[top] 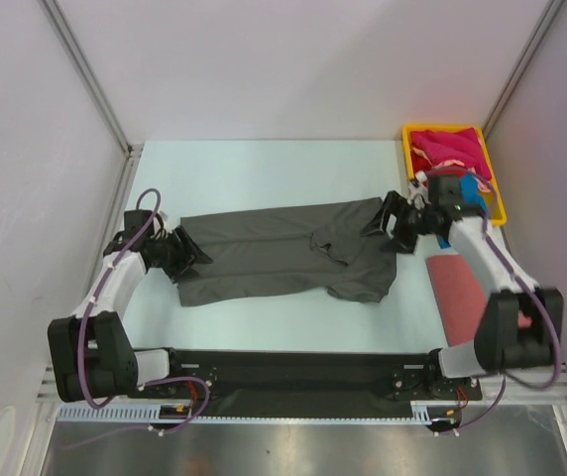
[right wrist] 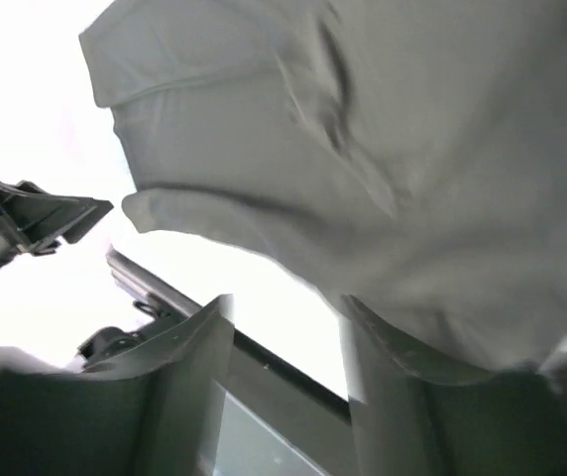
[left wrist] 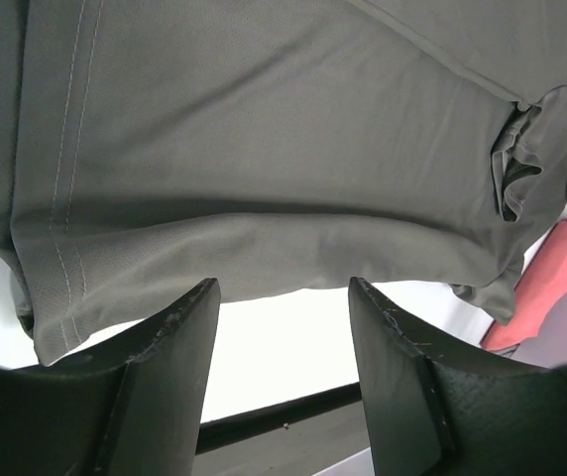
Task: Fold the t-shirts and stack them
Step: Fold the tshirt
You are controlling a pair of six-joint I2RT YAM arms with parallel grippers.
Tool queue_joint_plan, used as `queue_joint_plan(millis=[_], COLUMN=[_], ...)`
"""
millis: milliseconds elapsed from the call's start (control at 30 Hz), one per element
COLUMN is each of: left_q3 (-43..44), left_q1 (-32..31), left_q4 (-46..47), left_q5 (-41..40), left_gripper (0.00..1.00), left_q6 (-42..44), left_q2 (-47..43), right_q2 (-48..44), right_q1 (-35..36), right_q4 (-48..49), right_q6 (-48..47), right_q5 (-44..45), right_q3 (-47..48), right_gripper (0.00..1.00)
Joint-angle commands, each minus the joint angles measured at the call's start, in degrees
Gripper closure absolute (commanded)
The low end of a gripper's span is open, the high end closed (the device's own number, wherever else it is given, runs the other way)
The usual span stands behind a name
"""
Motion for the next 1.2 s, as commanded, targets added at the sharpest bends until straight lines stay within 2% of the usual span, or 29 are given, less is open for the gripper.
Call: queue_joint_plan(millis=[0, 100, 233, 333, 433, 567, 667, 700, 900, 1033, 1167], left_q3=[-1.68, -2.3, -2.83, -3.35, -4.23, -4.93, -5.02, -4.76, -4.23, -6.08, -5.64], left_q1=[1.23, 1.94, 1.94, 1.94, 2.03, 2.11, 3.08, 3.43, 4.58, 5.45, 5.81], left_q4=[2.27, 2.53, 2.53, 2.01, 1.57, 1.21, 0.08, -0.63, -7.83, -8.63, -9.42], left_q5=[2.6, 2.78, 3.75, 3.13, 3.05, 1.99, 0.16, -1.51, -13.55, -14.1, -15.49], left_gripper=[0.4, 0.4, 0.4, 0.4, 0.41, 0.41, 0.42, 0.46, 0.48, 0.47, 0.47], left_q6=[-1.44, -1.97, -2.15, -1.45, -1.09, -1.27, -2.14, -2.49, -6.45, -9.87, -9.79], left_q2=[-2.98, -3.43, -3.34, -3.69, -4.48, -5.89, -6.5, -6.59, -7.65, -7.82, -7.82], right_q2=[-11.53, -19.81, -26.59, -29.85, -30.83, -31.01, -29.69, -29.17, -27.5, -24.95, -23.72], right_q1=[-1.69, -2.13, -2.31, -2.83, -3.8, -3.89, -3.89, -3.89, -3.89, -3.89, -3.89], right_q4=[-6.94, -5.19, -6.23, -5.37, -1.15, 4.39, 8.51, 9.14, 9.41, 10.63, 12.04], right_q6=[-0.86, 1.95, 4.24, 6.17, 7.84, 7.58, 7.58, 7.58, 4.95, 4.59, 5.03], right_q5=[3.04, 3.05, 5.5, 8.14, 5.07, 6.82, 5.95, 5.42, 7.08, 6.65, 5.33], right_q3=[-10.57, -19.63, -24.4, -28.25, -33.36, -36.61, -38.2, -38.2, -36.09, -35.83, -35.74], right_gripper=[0.01, 0.0, 0.0, 0.0, 0.0, 0.16, 0.39, 0.48, 0.45, 0.48, 0.57])
